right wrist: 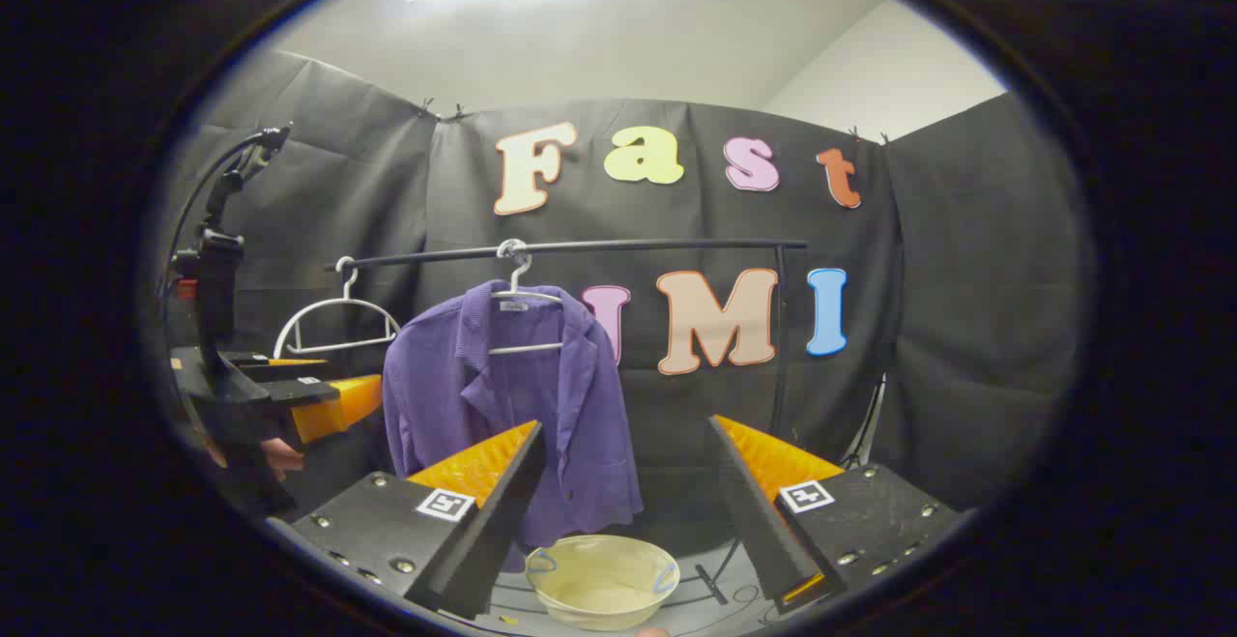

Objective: Grasp the clothes on the hanger with both hands and then place them into the laundry hamper below.

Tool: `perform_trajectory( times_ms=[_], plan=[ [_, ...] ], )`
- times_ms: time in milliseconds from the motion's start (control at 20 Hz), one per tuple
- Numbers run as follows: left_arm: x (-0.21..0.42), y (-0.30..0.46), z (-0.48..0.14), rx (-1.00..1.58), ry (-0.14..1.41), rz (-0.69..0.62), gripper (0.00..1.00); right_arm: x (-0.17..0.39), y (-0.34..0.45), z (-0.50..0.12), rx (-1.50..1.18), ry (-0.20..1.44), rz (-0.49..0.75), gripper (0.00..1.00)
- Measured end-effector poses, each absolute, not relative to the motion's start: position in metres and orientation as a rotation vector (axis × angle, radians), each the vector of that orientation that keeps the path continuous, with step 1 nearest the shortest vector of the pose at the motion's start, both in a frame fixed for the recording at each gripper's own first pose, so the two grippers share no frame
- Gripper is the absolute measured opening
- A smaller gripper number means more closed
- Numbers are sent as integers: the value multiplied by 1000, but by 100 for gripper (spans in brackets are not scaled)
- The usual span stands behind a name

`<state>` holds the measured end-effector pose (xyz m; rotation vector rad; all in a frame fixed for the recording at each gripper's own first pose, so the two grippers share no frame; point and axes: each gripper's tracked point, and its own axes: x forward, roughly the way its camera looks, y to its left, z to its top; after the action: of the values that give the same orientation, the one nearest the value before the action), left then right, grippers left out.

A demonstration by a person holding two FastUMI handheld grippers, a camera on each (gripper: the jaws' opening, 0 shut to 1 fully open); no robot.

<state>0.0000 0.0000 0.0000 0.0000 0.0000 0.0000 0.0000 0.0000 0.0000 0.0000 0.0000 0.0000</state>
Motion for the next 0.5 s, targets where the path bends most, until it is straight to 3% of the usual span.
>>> perform_trajectory(
  times_ms=[50, 100, 250, 500],
  plan=[
    [-4, -9, -6, -9, 14, -16, 96, -1, -2, -2, 7, -5, 4, 94],
    [-6, -16, -13, -9, 33, -24, 96, -2, -4, -4, 10, 3, 5, 99],
    [-8, -31, -13, -6, 48, -55, 96, -12, -20, -6, 9, -8, -16, 94],
    [-5, -50, 2, -11, -15, -73, 96, -19, -43, -6, 40, -25, -43, 99]
  ],
)
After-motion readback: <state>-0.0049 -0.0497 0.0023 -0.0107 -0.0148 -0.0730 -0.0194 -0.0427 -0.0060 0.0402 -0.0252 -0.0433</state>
